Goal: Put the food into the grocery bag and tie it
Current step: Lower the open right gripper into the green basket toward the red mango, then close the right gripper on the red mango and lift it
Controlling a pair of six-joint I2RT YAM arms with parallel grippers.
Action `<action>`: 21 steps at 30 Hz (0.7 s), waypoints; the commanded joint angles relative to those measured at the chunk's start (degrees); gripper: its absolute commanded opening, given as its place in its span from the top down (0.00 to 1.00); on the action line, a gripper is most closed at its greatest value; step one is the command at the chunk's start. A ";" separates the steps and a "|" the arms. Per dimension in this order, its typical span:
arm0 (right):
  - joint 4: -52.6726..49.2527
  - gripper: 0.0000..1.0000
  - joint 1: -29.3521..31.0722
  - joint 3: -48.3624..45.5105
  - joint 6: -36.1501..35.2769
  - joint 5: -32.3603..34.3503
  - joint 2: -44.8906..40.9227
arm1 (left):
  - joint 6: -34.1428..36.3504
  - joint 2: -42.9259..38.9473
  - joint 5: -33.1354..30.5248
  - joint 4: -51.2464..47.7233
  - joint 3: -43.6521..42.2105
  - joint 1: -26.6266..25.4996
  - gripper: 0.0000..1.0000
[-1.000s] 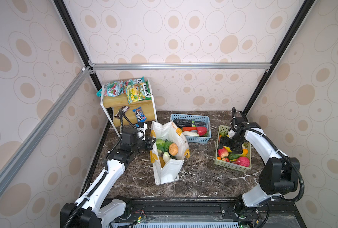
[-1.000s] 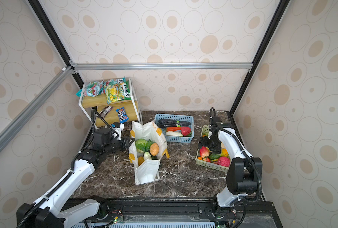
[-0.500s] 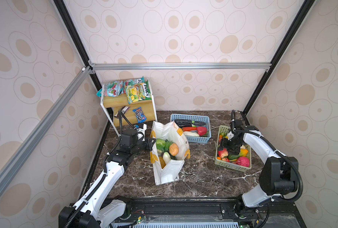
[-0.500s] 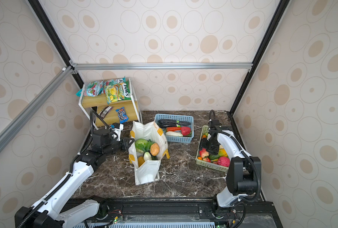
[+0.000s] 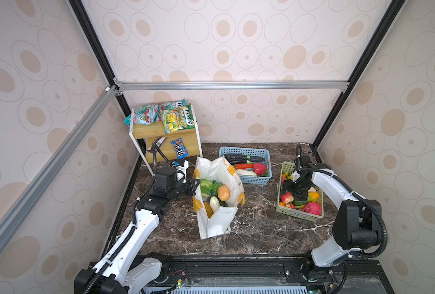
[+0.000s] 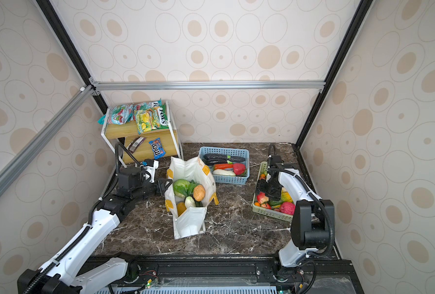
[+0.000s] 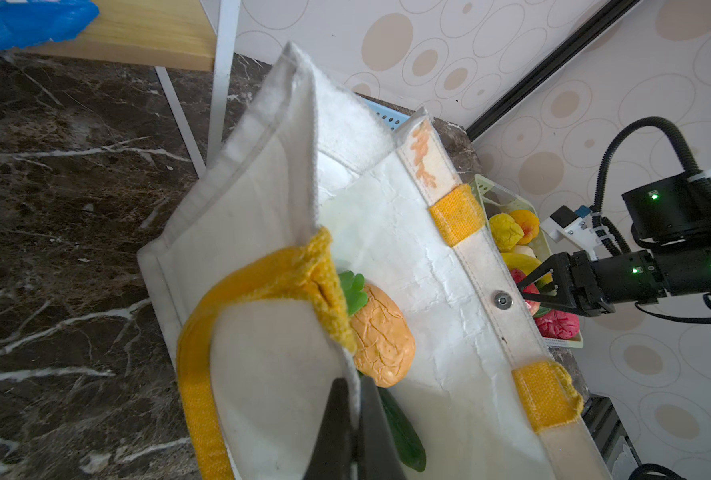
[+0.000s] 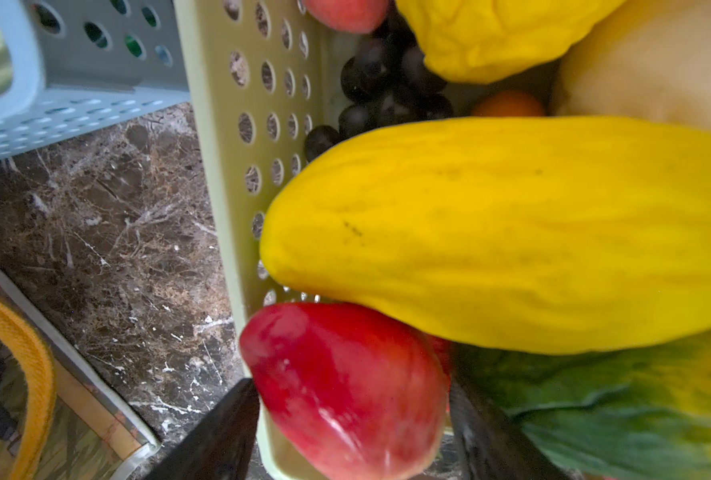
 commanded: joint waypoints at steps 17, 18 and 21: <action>-1.04 0.41 0.02 -0.93 0.19 1.39 -0.31 | 1.53 -0.80 0.41 0.01 0.76 -0.25 1.00; -1.31 0.41 0.06 -0.74 0.11 1.46 -0.48 | 1.55 -0.79 0.42 -0.14 0.78 -0.31 1.00; -2.21 0.42 0.08 -0.48 0.01 2.30 -0.97 | 1.46 -0.80 0.41 -0.13 0.81 -0.25 1.00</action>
